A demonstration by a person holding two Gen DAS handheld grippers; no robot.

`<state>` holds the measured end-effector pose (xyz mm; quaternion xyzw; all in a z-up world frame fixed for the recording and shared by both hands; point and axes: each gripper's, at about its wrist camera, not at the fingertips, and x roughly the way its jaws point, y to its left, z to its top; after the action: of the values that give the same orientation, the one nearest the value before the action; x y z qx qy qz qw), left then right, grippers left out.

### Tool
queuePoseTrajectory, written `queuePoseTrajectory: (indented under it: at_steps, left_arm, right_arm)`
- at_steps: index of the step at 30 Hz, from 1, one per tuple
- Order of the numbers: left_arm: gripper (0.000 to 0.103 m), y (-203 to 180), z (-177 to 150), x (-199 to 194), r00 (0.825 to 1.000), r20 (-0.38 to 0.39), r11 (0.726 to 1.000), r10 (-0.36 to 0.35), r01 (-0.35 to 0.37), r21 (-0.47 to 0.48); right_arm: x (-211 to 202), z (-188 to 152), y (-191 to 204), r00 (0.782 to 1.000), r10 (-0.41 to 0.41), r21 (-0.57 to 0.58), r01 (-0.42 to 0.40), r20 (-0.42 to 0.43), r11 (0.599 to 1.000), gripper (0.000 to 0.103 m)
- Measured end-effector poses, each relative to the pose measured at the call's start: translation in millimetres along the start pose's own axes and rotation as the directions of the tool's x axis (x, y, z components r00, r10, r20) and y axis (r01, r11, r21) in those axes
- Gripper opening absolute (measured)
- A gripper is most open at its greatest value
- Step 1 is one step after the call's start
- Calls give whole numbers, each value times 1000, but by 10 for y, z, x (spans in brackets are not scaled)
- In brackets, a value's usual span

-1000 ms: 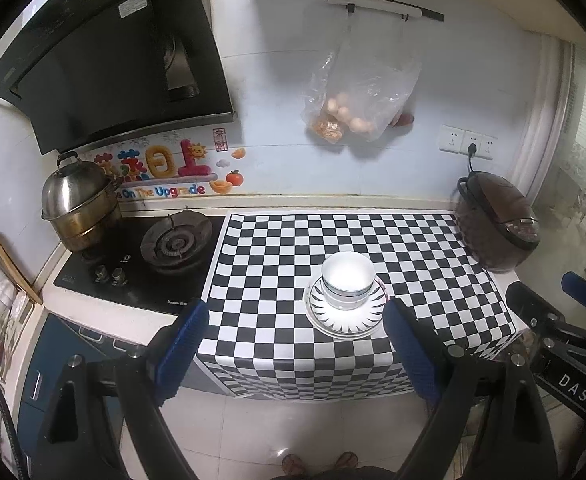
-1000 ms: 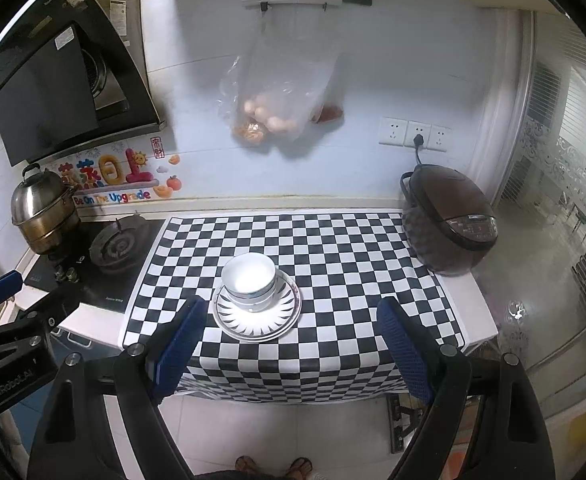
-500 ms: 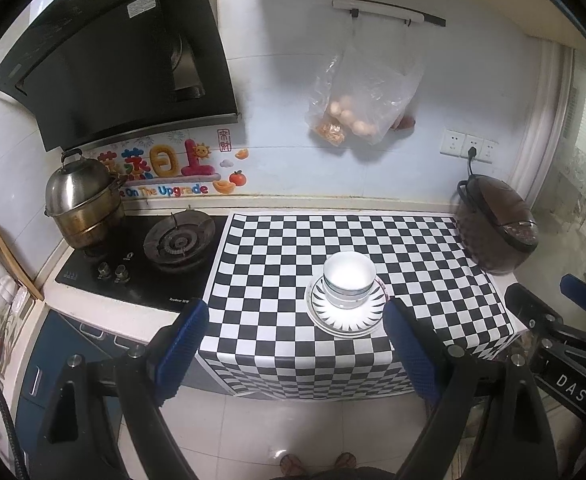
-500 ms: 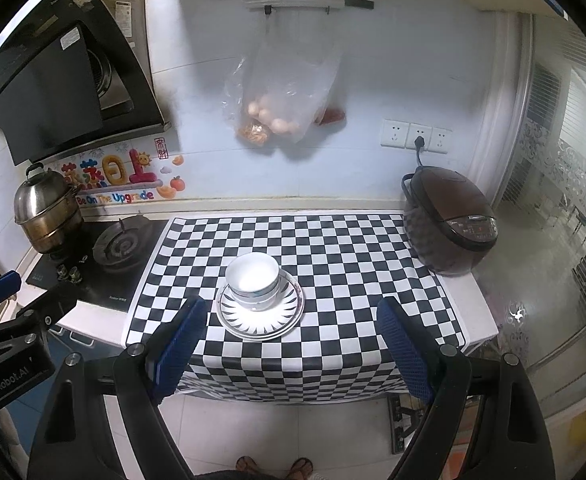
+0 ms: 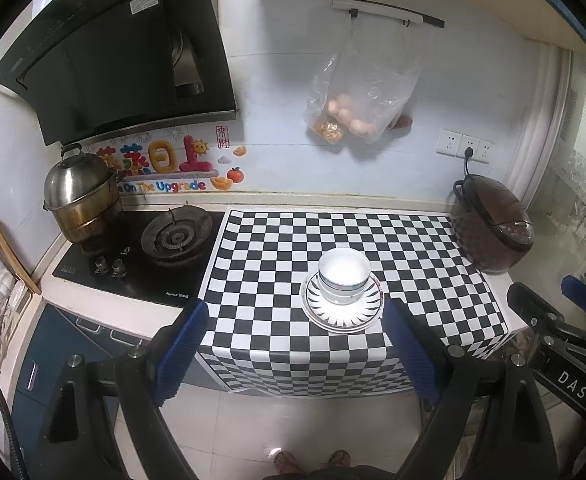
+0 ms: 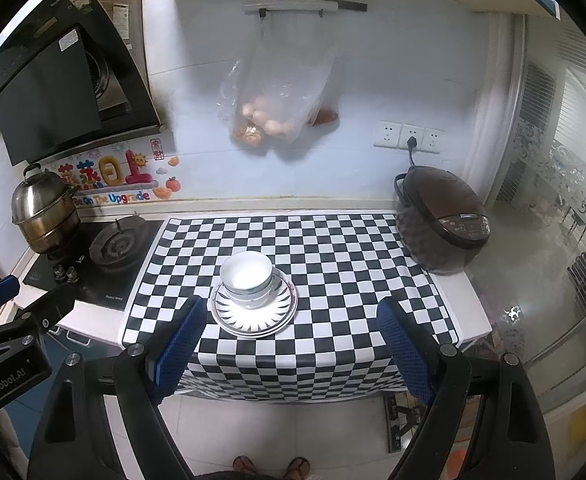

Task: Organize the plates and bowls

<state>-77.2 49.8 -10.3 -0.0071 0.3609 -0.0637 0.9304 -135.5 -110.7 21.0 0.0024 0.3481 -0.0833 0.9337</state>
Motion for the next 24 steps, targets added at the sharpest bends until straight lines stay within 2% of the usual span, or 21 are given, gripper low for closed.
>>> queuePoseTrajectory:
  at_steps: [24]
  left_arm:
    - [89, -21, -44, -55, 1000, -4, 1000, 2, -2, -7]
  right_arm:
    - [-77, -21, -6, 1000, 2, -8, -2, 2, 1000, 89]
